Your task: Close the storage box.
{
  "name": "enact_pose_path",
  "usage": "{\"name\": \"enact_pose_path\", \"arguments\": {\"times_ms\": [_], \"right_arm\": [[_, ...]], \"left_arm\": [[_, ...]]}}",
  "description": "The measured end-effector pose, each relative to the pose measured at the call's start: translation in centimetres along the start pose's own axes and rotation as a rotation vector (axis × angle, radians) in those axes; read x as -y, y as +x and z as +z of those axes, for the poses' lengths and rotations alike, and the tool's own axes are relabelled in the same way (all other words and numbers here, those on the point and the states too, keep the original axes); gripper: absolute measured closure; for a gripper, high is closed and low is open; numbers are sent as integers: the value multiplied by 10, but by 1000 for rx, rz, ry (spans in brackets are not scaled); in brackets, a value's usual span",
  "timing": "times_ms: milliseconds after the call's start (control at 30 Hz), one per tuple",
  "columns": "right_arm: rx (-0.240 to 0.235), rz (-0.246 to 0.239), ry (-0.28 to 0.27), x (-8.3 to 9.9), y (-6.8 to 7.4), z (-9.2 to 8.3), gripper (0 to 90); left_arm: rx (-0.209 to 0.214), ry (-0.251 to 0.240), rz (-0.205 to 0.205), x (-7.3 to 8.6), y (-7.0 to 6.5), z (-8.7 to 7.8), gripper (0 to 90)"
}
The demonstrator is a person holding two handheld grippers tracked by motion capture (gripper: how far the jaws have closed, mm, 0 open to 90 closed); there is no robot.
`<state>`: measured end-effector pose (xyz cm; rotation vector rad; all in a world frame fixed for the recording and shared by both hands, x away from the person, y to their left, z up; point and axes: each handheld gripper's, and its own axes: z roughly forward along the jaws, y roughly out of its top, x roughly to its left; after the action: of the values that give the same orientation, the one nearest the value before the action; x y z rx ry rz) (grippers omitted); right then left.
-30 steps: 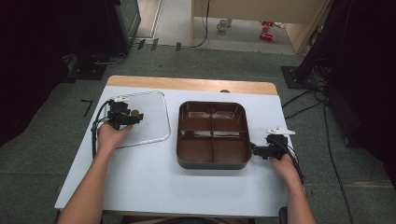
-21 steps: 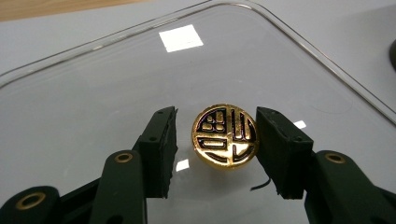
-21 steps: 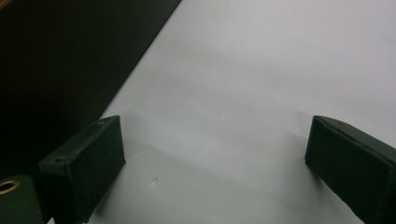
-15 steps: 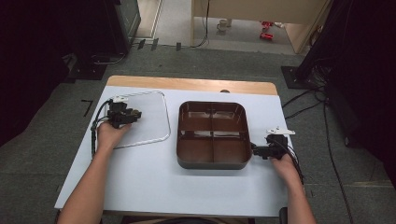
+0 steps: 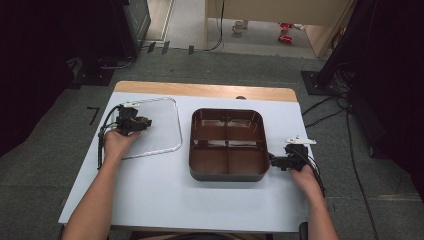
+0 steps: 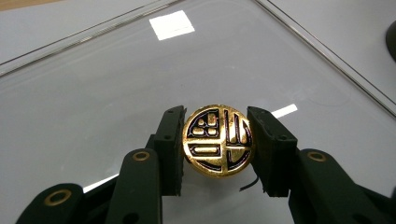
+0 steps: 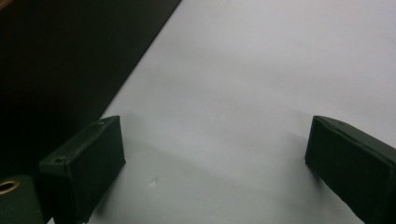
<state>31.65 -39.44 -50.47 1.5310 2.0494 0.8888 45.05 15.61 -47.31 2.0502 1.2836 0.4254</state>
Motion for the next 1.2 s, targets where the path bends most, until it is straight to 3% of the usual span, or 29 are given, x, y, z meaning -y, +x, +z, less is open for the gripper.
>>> {"name": "enact_pose_path", "arguments": {"times_ms": [200,333,567,700,933,1133,1200], "right_arm": [[-1,-1,0,0,0,0,40],[-2,1,0,0,0,0,38],[-2,-1,-1,0,0,0,38],[-2,-1,-1,0,0,0,38],[-3,-1,-1,0,0,0,38],[-2,-1,-1,0,0,0,38],[-2,-1,0,0,0,0,38]], "left_arm": [[8,-4,-11,-6,-1,-7,596],[21,-21,-40,-14,-4,-20,596],[26,-18,-32,-21,-9,-36,596],[38,-14,-48,-25,-12,-48,596],[61,-28,-38,-37,-29,-67,596],[80,-24,-32,-41,-41,-71,596],[89,-27,-15,-43,-51,-73,596]]}}
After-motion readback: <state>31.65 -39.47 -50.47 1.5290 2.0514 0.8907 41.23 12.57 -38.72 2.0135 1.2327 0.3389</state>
